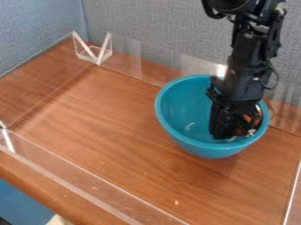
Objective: Remove the mushroom from inside the blue bowl and put it on the table
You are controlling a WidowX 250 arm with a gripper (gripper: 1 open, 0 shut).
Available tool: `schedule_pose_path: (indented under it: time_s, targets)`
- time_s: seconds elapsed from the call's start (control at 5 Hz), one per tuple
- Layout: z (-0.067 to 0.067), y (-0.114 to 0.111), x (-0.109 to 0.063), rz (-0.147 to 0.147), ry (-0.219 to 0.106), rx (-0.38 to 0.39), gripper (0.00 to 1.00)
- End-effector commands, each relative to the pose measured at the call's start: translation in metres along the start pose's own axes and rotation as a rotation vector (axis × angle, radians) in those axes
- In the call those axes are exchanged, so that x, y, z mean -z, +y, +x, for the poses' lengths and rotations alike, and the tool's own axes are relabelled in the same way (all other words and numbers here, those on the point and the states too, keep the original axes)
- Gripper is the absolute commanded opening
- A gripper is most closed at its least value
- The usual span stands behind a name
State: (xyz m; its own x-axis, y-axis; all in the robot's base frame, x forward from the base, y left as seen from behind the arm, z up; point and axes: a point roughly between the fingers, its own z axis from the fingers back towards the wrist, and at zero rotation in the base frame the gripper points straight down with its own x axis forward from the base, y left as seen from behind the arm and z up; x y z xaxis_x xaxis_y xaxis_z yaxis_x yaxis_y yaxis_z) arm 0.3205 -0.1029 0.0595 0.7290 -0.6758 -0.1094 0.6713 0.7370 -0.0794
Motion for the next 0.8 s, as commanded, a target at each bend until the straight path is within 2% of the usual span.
schedule_pose_path:
  time_s: [0.0,0.4,0.6]
  targets:
    - [-0.008,0.010,-0.028,0.042,-0.081,0.004,0.00]
    - [-0.012,0.003,-0.022,0.053,-0.091,0.028,0.00]
    - [-0.010,-0.001,-0.028,0.056,-0.099,0.016,0.00]
